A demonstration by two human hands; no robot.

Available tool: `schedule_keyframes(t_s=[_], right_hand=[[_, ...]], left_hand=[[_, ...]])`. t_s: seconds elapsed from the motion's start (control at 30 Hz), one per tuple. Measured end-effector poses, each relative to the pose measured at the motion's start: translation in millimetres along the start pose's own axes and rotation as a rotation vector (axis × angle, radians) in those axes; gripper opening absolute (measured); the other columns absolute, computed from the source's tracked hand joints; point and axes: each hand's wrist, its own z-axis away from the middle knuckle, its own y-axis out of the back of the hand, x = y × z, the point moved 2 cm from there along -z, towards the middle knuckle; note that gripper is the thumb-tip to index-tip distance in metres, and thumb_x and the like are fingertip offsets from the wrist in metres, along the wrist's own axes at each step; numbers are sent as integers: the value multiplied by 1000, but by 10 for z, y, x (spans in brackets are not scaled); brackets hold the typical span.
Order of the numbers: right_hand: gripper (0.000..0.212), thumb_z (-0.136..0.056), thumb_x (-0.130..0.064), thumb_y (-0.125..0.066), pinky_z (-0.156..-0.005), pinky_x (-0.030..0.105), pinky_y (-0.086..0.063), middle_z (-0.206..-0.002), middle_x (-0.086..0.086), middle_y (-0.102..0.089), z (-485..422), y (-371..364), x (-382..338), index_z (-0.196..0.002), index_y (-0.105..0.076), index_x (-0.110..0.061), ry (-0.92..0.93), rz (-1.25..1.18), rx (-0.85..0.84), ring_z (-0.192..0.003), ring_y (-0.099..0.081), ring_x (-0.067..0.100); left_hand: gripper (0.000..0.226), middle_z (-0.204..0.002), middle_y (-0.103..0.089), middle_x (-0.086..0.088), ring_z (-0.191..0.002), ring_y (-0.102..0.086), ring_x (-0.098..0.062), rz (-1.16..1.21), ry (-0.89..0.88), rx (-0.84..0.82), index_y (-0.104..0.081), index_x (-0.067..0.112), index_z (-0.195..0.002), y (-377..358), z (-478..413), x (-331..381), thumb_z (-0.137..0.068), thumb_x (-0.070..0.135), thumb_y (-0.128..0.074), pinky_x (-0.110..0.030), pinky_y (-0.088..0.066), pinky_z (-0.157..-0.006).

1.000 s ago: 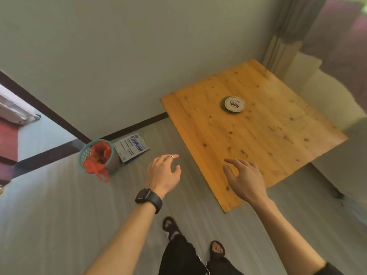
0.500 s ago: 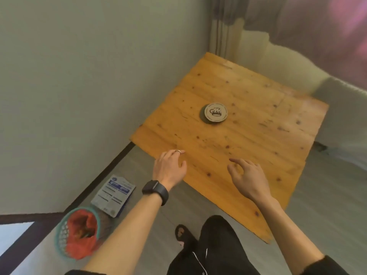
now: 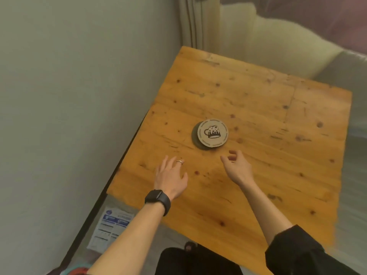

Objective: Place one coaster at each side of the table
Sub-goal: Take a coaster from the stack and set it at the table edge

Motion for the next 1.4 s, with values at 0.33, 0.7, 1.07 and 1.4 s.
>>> schedule_keyframes(t_s=[0.33,0.7,1.07,1.4], right_hand=[[36,-82,-55,-67,-83,39,-50,-97,-10,-66,-848,-484,38,-102,-54,-28,-203,-179,265,-99,-62,19],[16,-95,-23,-56,-86,48,-50,-93,-5,-58,-597,-566,-173,-103,-49,-11,-5,-333,372,-88,-56,17],[20,-102,-22,-53,-84,28,-53,-121,-5,-62,386,-493,411,-121,-57,-27,14,-288,201,-113,-58,12],[24,-94,-30,-68,-70,29,-59,-105,-6,-75,862,-720,877,-117,-62,-26,-201,-648,128,-95,-71,9]], left_hand=[[72,-165,16,4,-152,15,-23,-161,-78,-34,0,42,-154,-395,-1147,-233,-92,68,-26,-71,-3,-112],[76,-166,12,3,-151,12,-27,-217,-126,-80,3,44,-154,-357,-1153,-272,-89,74,-23,-76,-10,-108],[73,-150,-43,-2,-137,-40,-23,235,-326,-394,-39,28,-148,138,-968,75,-86,64,-55,-44,-38,-111],[22,-107,-71,-11,-84,-70,-19,876,76,-685,-58,17,-112,-455,-273,-16,-92,19,-67,-33,-61,-68]])
